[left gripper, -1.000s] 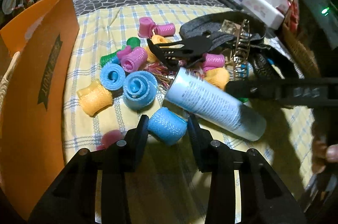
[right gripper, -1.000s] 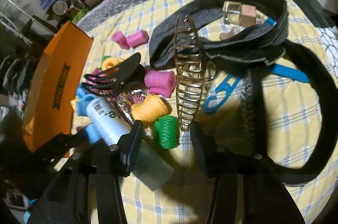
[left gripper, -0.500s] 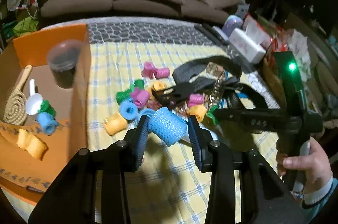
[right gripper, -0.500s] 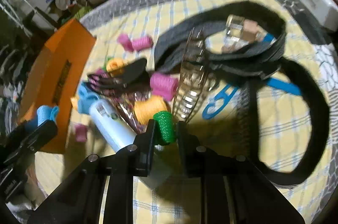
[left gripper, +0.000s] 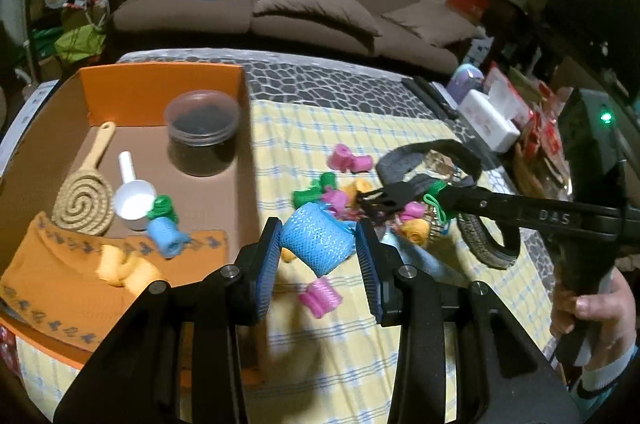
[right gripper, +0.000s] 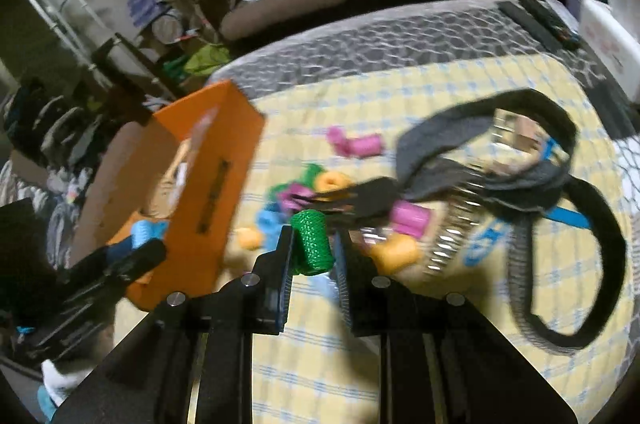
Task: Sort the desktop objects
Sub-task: 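Grasp a green roller with the right gripper while the left holds the blue roller, then carry the blue roller with the left gripper into the box while the right carries the green roller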
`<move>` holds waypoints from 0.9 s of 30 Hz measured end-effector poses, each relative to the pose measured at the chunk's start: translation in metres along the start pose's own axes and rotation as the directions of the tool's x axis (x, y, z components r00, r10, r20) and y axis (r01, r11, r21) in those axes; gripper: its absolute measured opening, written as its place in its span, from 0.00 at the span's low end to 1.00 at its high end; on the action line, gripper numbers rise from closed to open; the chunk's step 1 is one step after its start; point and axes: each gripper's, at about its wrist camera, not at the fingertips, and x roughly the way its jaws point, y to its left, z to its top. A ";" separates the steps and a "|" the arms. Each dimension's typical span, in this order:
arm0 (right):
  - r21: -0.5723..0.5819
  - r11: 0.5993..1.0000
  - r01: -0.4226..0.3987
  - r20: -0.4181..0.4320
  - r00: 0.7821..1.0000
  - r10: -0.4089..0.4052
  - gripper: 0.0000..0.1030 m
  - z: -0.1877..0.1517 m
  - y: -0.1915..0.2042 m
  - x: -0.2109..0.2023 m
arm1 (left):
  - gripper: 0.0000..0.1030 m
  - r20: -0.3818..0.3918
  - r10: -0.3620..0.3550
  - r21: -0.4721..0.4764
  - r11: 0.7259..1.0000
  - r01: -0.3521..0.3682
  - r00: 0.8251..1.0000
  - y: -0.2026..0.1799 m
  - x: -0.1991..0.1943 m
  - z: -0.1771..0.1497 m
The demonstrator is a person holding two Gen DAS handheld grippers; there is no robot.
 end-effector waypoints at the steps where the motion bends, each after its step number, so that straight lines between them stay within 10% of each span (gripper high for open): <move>1: -0.009 1.000 -0.012 0.000 1.000 0.012 0.19 0.001 0.008 0.002 | 0.34 0.002 0.006 -0.011 1.000 -0.006 1.000 0.006 -0.002 0.000; 13: -0.096 0.982 -0.160 -0.040 0.987 0.156 0.19 0.003 0.105 0.048 | 0.34 -0.030 0.098 -0.131 0.986 -0.101 0.995 0.081 -0.017 -0.005; 27: -0.153 0.976 -0.154 -0.119 0.983 0.137 0.22 -0.010 0.148 0.096 | 0.41 -0.068 0.138 -0.175 0.974 -0.147 0.988 0.118 -0.021 -0.009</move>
